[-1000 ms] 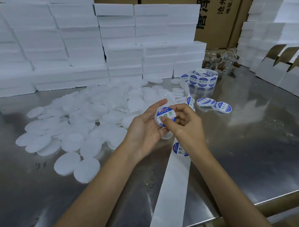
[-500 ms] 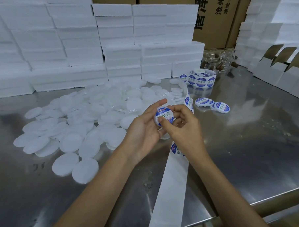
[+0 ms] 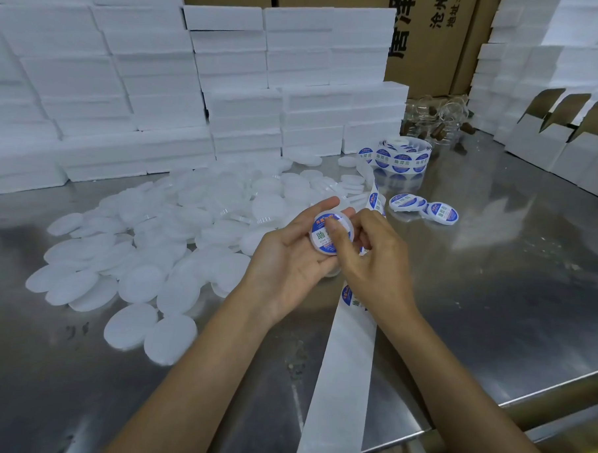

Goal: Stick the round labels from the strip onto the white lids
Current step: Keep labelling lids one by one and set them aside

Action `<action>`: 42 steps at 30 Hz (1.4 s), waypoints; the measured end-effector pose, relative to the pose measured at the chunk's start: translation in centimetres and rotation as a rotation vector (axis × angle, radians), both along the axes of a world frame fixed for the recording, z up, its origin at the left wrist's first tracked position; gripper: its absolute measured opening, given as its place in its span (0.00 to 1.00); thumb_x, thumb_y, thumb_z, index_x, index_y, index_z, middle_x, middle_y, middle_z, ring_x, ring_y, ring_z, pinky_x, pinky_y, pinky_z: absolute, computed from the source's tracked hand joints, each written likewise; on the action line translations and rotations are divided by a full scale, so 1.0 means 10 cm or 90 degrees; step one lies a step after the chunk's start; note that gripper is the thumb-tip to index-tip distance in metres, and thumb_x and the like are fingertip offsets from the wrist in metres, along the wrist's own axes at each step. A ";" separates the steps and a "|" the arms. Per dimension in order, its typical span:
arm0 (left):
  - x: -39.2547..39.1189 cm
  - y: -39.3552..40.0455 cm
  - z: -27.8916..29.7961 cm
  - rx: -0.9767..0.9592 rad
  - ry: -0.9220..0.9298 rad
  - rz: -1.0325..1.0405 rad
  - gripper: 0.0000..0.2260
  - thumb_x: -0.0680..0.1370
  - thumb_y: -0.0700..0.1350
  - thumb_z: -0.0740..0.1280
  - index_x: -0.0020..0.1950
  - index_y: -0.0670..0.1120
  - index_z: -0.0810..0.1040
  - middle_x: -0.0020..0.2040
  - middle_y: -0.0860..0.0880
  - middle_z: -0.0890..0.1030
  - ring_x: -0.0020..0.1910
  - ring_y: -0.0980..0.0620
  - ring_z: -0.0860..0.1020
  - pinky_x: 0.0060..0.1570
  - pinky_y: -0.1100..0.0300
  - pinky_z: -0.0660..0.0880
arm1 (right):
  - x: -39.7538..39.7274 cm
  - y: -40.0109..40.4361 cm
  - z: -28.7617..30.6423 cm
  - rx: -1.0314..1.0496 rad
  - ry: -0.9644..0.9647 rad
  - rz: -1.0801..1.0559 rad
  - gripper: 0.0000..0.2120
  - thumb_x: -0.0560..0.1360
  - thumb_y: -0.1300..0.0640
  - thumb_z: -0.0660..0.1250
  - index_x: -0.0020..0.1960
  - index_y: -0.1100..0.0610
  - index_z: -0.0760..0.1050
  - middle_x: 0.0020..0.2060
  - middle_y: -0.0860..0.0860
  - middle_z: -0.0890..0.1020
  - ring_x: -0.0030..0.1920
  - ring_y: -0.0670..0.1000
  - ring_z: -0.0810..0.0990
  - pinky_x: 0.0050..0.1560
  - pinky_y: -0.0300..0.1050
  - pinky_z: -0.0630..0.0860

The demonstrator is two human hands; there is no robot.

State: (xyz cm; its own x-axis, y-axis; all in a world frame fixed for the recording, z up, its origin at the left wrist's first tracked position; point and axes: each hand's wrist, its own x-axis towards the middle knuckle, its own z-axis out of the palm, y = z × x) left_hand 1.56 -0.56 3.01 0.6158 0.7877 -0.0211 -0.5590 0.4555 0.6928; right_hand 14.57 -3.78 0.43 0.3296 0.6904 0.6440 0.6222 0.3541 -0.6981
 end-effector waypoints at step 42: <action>0.04 0.02 -0.06 0.105 0.147 0.134 0.13 0.83 0.33 0.59 0.64 0.38 0.77 0.56 0.39 0.84 0.53 0.43 0.85 0.49 0.53 0.83 | 0.06 0.03 -0.13 -0.081 0.018 0.062 0.18 0.83 0.48 0.61 0.37 0.54 0.65 0.27 0.43 0.70 0.30 0.44 0.69 0.32 0.35 0.63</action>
State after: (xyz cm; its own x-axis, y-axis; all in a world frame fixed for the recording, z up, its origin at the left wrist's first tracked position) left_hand 1.94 -0.32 2.43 0.4334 0.9012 -0.0029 -0.4494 0.2189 0.8661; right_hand 15.18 -3.48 -0.89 0.2737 0.7953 0.5409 0.5694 0.3193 -0.7575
